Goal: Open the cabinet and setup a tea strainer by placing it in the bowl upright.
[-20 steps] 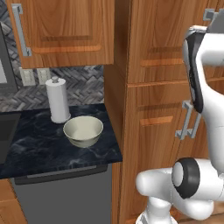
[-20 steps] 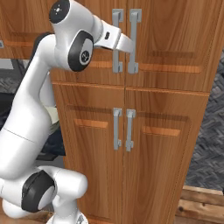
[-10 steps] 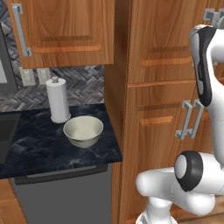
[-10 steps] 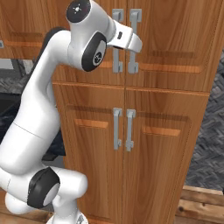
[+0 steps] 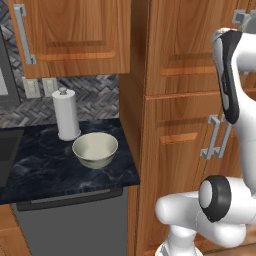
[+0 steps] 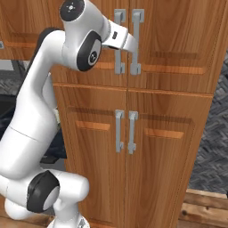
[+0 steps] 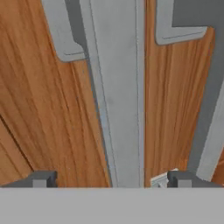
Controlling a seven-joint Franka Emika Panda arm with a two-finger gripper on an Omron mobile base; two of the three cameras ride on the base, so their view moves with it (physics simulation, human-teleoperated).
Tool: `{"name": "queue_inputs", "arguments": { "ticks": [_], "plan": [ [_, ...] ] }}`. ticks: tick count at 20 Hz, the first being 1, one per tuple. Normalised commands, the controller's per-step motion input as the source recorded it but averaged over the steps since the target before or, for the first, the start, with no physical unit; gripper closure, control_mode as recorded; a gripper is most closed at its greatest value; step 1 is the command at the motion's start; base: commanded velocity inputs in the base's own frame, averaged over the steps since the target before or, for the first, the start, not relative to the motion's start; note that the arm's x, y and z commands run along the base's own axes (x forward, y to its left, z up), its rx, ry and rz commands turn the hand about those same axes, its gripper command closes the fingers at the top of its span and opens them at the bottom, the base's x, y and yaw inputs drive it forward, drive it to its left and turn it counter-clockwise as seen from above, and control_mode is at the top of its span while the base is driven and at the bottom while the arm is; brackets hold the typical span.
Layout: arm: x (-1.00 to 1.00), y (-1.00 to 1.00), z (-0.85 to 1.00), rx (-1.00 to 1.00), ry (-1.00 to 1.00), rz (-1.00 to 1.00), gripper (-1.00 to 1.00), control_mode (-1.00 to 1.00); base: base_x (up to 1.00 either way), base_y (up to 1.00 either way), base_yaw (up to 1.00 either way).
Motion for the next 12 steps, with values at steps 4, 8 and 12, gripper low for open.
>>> {"name": "queue_inputs", "arguments": {
  "ticks": [4, 8, 12],
  "plan": [
    [0.00, 0.45, -0.01, 0.00, -0.03, 0.00, -1.00, -1.00, 0.00, 0.00, 0.00],
    [0.21, 0.17, -0.01, 0.00, 0.00, 0.00, -1.00, -1.00, 0.00, 0.00, 0.00],
    [0.22, -0.21, 0.00, 0.00, 0.00, 0.00, -1.00, -1.00, 0.00, 0.00, 0.00]
  ]
}}
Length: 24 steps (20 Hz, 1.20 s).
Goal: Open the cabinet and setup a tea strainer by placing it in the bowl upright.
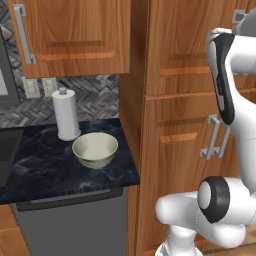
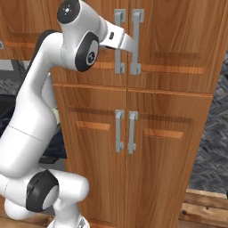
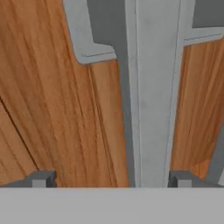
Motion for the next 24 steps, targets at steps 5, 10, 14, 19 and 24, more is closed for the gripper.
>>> {"name": "queue_inputs", "arguments": {
  "ticks": [5, 10, 14, 19, 24],
  "plan": [
    [0.00, -0.32, -0.01, 0.00, 0.00, 0.00, -1.00, -1.00, 0.00, 0.00, 0.00],
    [0.06, -0.05, -0.09, 0.00, 0.02, 0.00, -1.00, -1.00, 0.00, 0.00, 0.00],
    [0.25, 0.21, -0.13, 0.00, 0.00, 0.00, -1.00, -1.00, 0.00, 0.00, 0.00],
    [0.32, 0.26, -0.25, 0.00, 0.00, 0.00, -1.00, -1.00, 0.00, 0.00, 0.00],
    [0.34, 0.11, -0.27, 0.00, 0.00, 0.00, -1.00, -1.00, 0.00, 0.00, 0.00]
  ]
}}
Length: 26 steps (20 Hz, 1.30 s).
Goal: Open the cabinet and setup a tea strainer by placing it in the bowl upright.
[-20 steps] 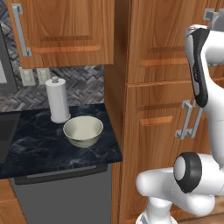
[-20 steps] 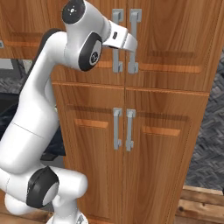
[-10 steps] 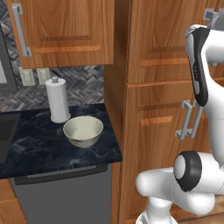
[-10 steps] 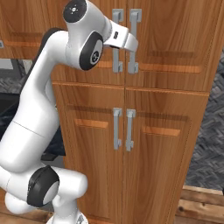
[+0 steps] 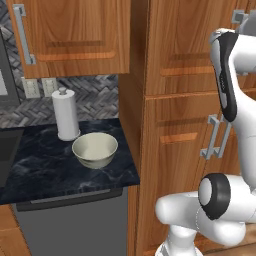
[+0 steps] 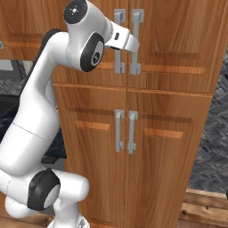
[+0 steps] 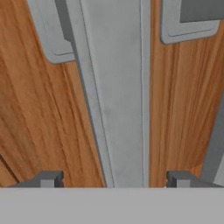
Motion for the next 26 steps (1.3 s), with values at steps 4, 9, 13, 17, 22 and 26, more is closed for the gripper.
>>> {"name": "queue_inputs", "arguments": {
  "ticks": [4, 9, 13, 17, 22, 26],
  "plan": [
    [0.28, 0.03, -0.19, 0.00, 0.00, 0.00, -1.00, -1.00, 0.00, 0.00, 0.00],
    [0.23, 0.04, -0.17, 0.00, 0.00, 0.00, 1.00, -1.00, 0.00, 0.00, 0.00],
    [0.16, 0.02, -0.08, 0.00, 0.00, 0.00, 1.00, -1.00, 0.00, 0.00, 0.00],
    [0.06, 0.00, -0.01, 0.00, 0.00, 0.00, 1.00, -1.00, 0.00, 0.00, 0.00],
    [0.01, 0.00, 0.00, 0.00, 0.00, 0.00, 1.00, -1.00, 0.00, 0.00, 0.00],
    [-0.04, 0.00, 0.00, 0.00, -0.02, 0.00, 1.00, -1.00, 0.00, 0.00, 0.00]
  ]
}}
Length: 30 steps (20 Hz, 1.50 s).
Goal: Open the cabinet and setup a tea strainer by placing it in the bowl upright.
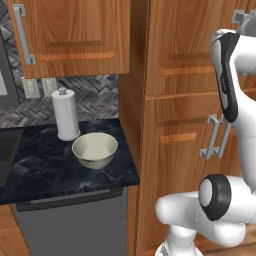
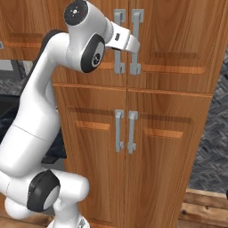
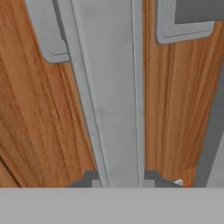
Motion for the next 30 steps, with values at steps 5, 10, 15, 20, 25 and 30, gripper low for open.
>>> {"name": "queue_inputs", "arguments": {
  "ticks": [5, 10, 15, 20, 25, 30],
  "plan": [
    [-0.46, 0.00, 0.03, 0.00, -0.05, -0.03, 1.00, -1.00, 0.00, 0.00, 0.00],
    [-0.87, 0.08, 0.11, 0.00, -0.09, -0.07, 1.00, -1.00, 0.00, 0.00, 0.00],
    [-0.95, 0.15, 0.16, 0.00, -0.05, -0.07, 1.00, -1.00, 0.00, 0.00, 0.00],
    [-0.91, 0.31, 0.18, -0.05, -0.01, -0.10, 1.00, -1.00, 0.00, 0.00, 0.00],
    [-0.80, 0.42, 0.16, -0.05, 0.00, -0.15, 1.00, -1.00, 0.00, 0.00, 0.00],
    [-0.68, 0.45, 0.03, -0.02, 0.08, -0.16, 1.00, -1.00, 0.00, 0.00, 0.00]
  ]
}}
